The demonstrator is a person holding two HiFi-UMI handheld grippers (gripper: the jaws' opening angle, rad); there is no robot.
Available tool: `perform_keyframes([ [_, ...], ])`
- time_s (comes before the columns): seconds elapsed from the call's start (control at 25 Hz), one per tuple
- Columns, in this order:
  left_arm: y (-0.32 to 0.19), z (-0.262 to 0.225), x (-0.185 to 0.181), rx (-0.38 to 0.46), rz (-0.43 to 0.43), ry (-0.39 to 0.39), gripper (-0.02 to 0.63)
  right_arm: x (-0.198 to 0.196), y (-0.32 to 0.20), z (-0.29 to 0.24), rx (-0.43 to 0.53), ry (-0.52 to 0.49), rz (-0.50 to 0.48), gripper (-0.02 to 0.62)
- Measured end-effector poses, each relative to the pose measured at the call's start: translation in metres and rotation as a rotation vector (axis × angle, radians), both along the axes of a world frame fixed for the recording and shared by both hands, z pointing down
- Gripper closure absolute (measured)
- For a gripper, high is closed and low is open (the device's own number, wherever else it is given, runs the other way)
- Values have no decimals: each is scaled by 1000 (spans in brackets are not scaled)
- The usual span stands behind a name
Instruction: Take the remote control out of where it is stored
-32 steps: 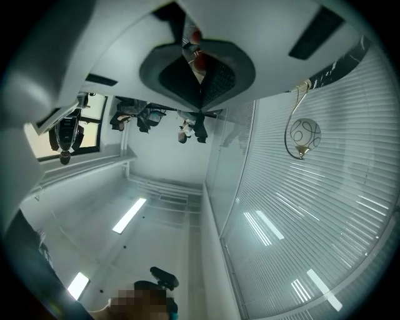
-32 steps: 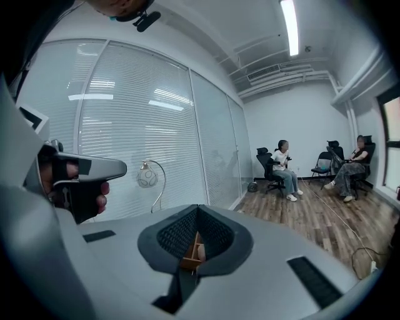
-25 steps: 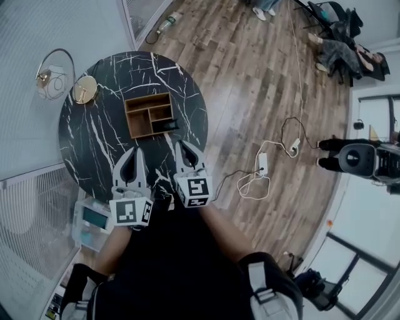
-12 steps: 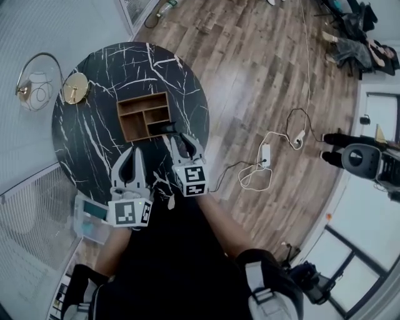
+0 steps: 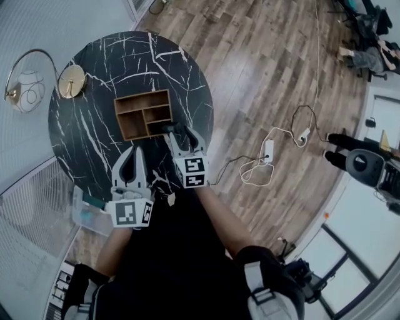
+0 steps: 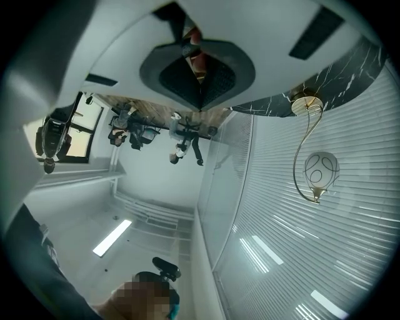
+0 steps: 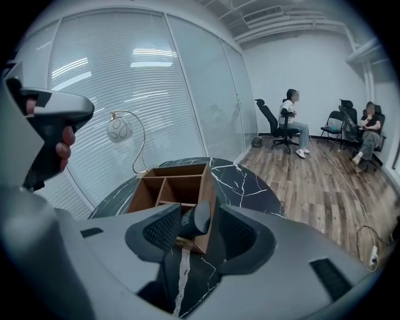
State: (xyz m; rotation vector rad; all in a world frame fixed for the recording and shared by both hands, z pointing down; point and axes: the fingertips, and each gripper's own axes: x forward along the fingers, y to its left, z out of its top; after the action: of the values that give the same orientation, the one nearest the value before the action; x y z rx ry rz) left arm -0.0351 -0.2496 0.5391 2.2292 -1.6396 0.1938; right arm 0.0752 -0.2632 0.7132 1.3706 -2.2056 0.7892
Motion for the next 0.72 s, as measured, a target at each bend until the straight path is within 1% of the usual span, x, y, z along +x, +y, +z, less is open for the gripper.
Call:
perform_keyframes([
  [0.16,-4,7,1,-16,-12,5,598,-3,-10,14,-30,-17,-23,420],
  [0.4,-6,14,-1,-28,-19,-11,598,-8,-15,22,-38,-51,-52,422],
  [0.56,-7,14,0,-26,-22,-10,598,-11,-14,26,-50,-52,-75,422],
  [0.72,-7,16,-1,-29,-27,-11,598,-13,-12,28,-53,-40,-76,430],
])
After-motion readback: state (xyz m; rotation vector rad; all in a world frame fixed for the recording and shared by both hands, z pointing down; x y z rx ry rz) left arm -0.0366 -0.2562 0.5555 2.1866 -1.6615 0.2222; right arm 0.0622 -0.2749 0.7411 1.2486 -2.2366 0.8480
